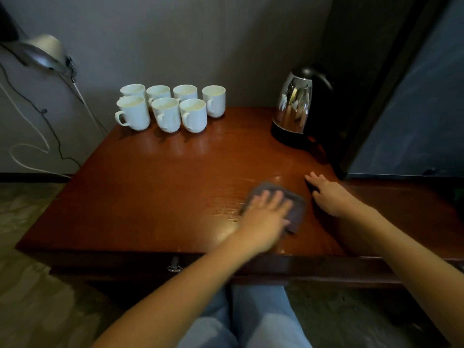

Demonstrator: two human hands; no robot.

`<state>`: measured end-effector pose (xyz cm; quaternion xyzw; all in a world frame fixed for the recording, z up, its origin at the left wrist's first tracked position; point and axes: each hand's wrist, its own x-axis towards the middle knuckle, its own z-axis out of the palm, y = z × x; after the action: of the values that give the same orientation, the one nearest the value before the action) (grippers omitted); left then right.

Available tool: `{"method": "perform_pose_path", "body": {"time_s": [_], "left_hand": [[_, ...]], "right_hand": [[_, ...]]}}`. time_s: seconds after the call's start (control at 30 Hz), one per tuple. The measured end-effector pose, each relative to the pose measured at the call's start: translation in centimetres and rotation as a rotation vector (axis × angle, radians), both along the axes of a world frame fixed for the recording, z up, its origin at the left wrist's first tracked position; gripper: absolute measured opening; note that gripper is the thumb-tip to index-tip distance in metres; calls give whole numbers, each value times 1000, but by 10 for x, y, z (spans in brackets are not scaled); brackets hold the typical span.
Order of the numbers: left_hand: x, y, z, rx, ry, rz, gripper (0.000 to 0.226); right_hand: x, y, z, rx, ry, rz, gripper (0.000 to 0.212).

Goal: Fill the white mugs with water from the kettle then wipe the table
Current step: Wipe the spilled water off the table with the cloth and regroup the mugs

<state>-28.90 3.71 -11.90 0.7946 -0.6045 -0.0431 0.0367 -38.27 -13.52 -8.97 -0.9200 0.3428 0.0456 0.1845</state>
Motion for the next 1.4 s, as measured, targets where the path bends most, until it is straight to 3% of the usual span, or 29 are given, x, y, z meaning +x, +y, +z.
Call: {"method": "perform_pose_path", "body": {"time_s": [0.13, 0.23, 0.3, 0.37, 0.47, 0.57, 0.63, 0.77, 0.83, 0.9, 0.97, 1.07, 1.2, 1.3, 1.4], "left_hand": [[132, 99, -21, 23, -114, 483, 52], [163, 151, -12, 26, 40, 771, 50], [146, 132, -13, 25, -51, 698, 50], [102, 88, -16, -2, -110, 437, 51], [8, 33, -10, 29, 18, 105, 54], [-24, 38, 4, 11, 46, 13, 53], [14, 71, -8, -43, 12, 139, 50], [129, 195, -22, -81, -35, 590, 48], [168, 253, -15, -105, 96, 859, 45], [180, 272, -10, -93, 155, 987, 49], [168, 243, -14, -39, 59, 966, 50], [109, 151, -17, -35, -86, 670, 53], [13, 52, -3, 6, 64, 171, 51], [32, 53, 4, 34, 49, 166, 50], [130, 110, -13, -5, -100, 437, 48]], "right_hand": [[-4, -1, 0, -3, -3, 6, 57], [-3, 1, -2, -16, -10, 8, 58], [-1, 4, -3, -33, -4, -1, 59], [1, 6, -4, -52, 8, -18, 59], [5, 8, -6, -81, 21, -45, 59], [6, 8, -7, -111, 46, -43, 59], [5, 8, -8, -118, 45, -43, 59], [6, 9, -12, -145, 37, -39, 59], [8, 10, -13, -149, 47, -41, 59], [8, 10, -13, -151, 55, -45, 59], [8, 11, -14, -158, 46, -40, 58], [8, 13, -15, -154, 34, -38, 57], [9, 15, -11, -129, 27, -51, 58], [9, 17, -9, -140, 21, -58, 58], [7, 20, -3, -139, -13, -20, 57]]}}
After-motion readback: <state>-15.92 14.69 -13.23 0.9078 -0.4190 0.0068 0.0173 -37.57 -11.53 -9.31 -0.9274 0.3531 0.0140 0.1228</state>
